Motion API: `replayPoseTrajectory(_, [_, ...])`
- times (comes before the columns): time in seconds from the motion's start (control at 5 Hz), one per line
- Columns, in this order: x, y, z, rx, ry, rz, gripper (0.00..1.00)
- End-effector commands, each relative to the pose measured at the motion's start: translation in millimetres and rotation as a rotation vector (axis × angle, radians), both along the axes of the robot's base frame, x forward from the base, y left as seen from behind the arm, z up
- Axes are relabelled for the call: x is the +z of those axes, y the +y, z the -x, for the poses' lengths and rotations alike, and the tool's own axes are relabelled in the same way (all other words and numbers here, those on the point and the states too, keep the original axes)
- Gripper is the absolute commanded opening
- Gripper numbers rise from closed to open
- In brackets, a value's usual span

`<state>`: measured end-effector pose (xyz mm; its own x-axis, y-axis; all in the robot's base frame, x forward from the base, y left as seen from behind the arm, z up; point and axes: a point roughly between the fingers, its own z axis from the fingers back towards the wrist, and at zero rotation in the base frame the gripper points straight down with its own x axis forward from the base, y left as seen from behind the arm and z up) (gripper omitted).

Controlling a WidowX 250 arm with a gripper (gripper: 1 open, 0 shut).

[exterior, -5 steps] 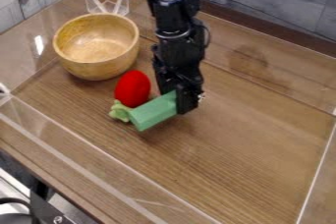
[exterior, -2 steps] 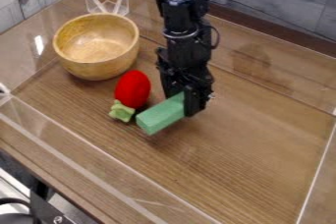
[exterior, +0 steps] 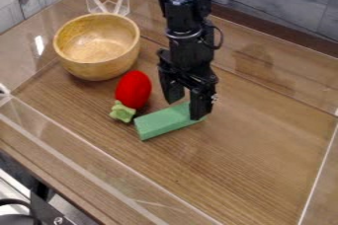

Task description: Remove the green stick from the brown bowl and put it on the table

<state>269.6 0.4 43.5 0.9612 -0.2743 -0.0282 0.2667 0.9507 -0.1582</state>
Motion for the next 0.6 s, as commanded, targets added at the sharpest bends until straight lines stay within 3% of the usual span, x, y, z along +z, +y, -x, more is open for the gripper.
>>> replayPoseTrajectory(0.0, [28.8, 0.4, -15.2, -0.026, -0.067, -0.006, 1.0])
replayPoseTrajectory(0.4, [38.7, -8.3, -23.1, -0.105, -0.062, -0.01, 1.0])
